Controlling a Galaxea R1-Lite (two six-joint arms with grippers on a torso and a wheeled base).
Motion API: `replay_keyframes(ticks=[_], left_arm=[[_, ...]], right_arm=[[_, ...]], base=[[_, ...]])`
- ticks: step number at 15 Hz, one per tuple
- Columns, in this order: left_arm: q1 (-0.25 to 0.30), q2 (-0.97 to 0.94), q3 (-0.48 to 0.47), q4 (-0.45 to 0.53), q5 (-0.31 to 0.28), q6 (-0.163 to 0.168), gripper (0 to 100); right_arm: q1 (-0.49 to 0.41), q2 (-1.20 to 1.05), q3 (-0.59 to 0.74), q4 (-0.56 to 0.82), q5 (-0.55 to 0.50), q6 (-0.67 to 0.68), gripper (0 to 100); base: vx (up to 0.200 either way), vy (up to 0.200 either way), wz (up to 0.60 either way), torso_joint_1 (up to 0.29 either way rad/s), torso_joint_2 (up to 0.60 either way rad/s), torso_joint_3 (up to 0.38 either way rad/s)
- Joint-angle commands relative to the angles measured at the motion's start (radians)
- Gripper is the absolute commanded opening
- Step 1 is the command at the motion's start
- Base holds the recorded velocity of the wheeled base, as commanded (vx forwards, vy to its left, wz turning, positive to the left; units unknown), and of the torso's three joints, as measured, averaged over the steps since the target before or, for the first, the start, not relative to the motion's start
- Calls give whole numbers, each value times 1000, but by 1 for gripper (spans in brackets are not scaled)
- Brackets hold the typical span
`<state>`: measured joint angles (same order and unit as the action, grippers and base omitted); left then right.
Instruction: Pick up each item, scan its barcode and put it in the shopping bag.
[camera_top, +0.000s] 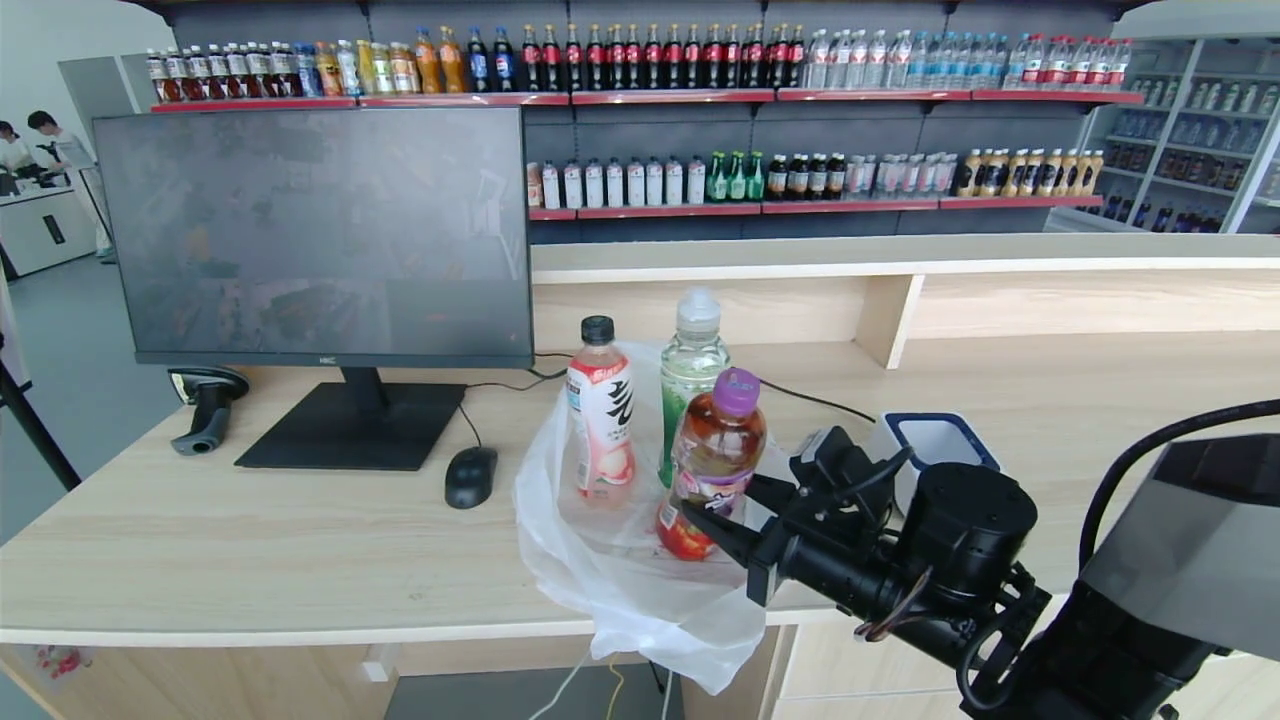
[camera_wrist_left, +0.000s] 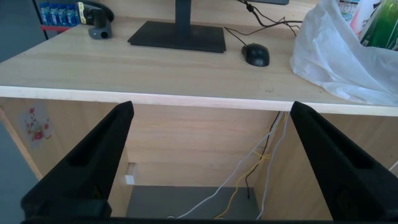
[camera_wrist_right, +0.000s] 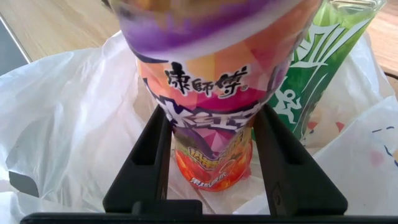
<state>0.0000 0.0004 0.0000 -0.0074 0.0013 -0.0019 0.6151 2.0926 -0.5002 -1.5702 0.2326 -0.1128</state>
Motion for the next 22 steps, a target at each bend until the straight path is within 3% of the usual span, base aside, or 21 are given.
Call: replay_keyframes(ticks=[1,22], left_arm=[[0,0,0,0,0,-1,100],[0,0,0,0,0,-1,100]], right_arm=[[0,17,-17,-1,1,1,0],[0,43,-41,-1,1,1,0]], base=[[0,0,0,0,0,0],[0,0,0,0,0,0]])
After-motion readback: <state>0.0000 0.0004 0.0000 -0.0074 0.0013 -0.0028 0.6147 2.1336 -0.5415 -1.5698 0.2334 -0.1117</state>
